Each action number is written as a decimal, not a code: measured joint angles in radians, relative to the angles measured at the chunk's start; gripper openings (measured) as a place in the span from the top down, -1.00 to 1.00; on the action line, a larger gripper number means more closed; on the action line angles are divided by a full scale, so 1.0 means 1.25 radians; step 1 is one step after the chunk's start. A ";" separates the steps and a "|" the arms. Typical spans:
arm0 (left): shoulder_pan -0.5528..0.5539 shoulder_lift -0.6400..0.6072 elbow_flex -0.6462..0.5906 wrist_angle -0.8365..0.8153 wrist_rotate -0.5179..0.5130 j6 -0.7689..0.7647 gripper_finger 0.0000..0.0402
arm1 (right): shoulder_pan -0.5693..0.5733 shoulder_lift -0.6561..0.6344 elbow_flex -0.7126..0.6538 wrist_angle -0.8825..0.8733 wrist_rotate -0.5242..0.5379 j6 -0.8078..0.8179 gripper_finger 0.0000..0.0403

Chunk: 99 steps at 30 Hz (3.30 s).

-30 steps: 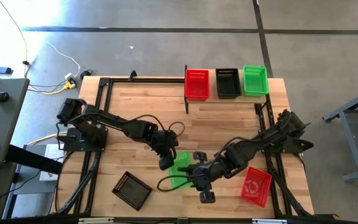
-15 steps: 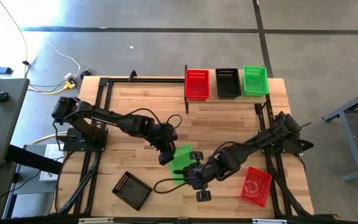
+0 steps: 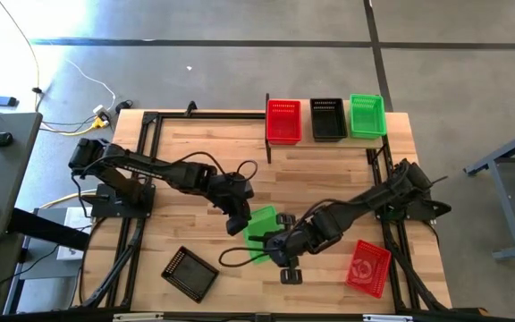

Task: Stack baskets on shelf by color
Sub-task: Stack the green basket on top of the other green baskets on the shelf

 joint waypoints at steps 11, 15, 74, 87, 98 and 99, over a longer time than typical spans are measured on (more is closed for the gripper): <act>0.002 0.000 0.000 0.000 -0.005 -0.004 1.00 | -0.013 0.000 0.000 -0.010 -0.009 0.017 0.94; 0.013 0.000 0.000 0.000 0.002 -0.005 0.97 | -0.014 0.000 0.000 -0.012 0.001 0.030 0.97; 0.279 0.001 0.102 -0.006 0.112 0.230 0.12 | -0.075 -0.254 -0.008 -0.411 0.429 -0.034 1.00; 0.330 0.001 0.102 -0.006 0.109 0.230 0.12 | -0.190 -0.609 -0.301 -0.380 0.481 -0.104 1.00; 0.350 0.001 0.102 -0.006 0.106 0.230 0.12 | -0.339 -0.826 -0.371 -0.381 0.480 -0.386 1.00; 0.350 0.001 0.102 -0.006 0.102 0.230 0.12 | -0.352 -0.835 -0.371 -0.380 0.480 -0.411 1.00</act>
